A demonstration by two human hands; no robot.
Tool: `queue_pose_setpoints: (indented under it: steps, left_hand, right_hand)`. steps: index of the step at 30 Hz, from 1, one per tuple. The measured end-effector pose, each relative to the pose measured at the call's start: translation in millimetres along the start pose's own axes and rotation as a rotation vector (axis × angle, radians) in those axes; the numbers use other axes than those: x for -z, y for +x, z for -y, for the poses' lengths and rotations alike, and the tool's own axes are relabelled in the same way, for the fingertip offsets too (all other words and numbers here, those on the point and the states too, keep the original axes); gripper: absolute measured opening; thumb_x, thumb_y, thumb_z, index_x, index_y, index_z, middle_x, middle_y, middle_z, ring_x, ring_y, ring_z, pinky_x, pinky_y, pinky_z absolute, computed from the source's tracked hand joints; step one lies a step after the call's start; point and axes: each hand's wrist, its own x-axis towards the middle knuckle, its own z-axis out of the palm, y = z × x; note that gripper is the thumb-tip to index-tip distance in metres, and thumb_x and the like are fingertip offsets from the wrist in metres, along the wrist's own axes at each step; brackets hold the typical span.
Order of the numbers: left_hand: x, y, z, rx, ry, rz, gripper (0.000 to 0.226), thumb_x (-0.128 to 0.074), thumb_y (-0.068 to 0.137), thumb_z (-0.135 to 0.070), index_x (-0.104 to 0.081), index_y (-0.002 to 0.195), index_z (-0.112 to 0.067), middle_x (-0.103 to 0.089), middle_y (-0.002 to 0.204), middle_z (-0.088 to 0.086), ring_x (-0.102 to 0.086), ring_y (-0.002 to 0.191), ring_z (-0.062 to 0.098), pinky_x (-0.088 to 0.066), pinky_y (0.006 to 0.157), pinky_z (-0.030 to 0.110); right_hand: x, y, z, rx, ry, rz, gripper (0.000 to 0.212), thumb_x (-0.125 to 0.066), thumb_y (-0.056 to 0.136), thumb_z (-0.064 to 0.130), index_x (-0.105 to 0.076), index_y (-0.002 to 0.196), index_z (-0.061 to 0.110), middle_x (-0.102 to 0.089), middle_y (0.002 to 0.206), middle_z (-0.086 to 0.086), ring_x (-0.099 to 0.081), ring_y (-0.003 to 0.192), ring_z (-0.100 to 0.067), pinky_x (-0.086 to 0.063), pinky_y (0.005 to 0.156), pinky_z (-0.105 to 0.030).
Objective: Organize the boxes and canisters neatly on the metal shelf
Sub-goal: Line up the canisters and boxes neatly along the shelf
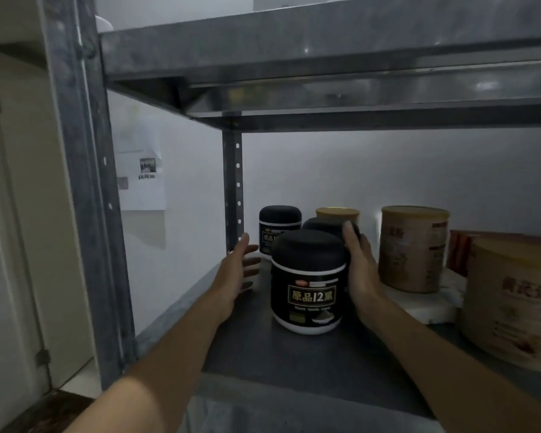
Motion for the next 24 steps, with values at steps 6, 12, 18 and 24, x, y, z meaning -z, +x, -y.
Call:
queue_pose_setpoints:
  steps: [6,12,18,24]
  left_hand:
    - [1.8,33.5,0.9,0.068,-0.065,0.133,0.071,-0.033,0.088,-0.076,-0.057,0.133,-0.027,-0.055,0.139,0.004,-0.051,0.127,0.026,-0.037,0.110,0.049]
    - [2.6,43.2,2.3,0.087,-0.109,0.258,0.071,-0.027,0.086,-0.079,-0.053,0.136,-0.035,-0.050,0.145,0.006,-0.046,0.133,0.029,-0.028,0.115,0.053]
    - [9.1,49.9,1.7,0.055,-0.128,0.197,0.069,-0.020,0.090,-0.076,-0.056,0.133,-0.036,-0.056,0.134,0.002,-0.049,0.128,0.024,-0.032,0.112,0.052]
    - [18.2,52.5,1.7,-0.037,0.005,0.053,0.048,-0.033,0.101,-0.053,-0.053,0.138,-0.029,-0.052,0.140,0.006,-0.053,0.115,0.021,-0.039,0.102,0.042]
  right_hand:
    - [-4.0,5.2,-1.2,-0.113,0.147,0.053,0.092,-0.072,0.065,0.077,-0.054,0.140,0.026,-0.067,0.128,-0.007,-0.065,0.116,-0.030,-0.045,0.105,-0.054]
    - [-14.9,-0.2,12.3,-0.196,0.204,0.164,0.048,-0.042,0.095,0.053,-0.070,0.101,0.013,-0.077,0.087,-0.011,-0.075,0.072,-0.022,-0.057,0.060,-0.029]
    - [-22.6,10.6,13.2,-0.272,0.284,0.204,0.064,-0.039,0.096,0.058,-0.083,0.078,0.015,-0.077,0.091,-0.016,-0.075,0.073,-0.028,-0.059,0.057,-0.033]
    - [-35.2,23.0,7.3,-0.285,0.329,0.138,0.064,-0.049,0.088,0.062,-0.073,0.110,0.007,-0.075,0.099,-0.018,-0.074,0.080,-0.031,-0.056,0.074,-0.036]
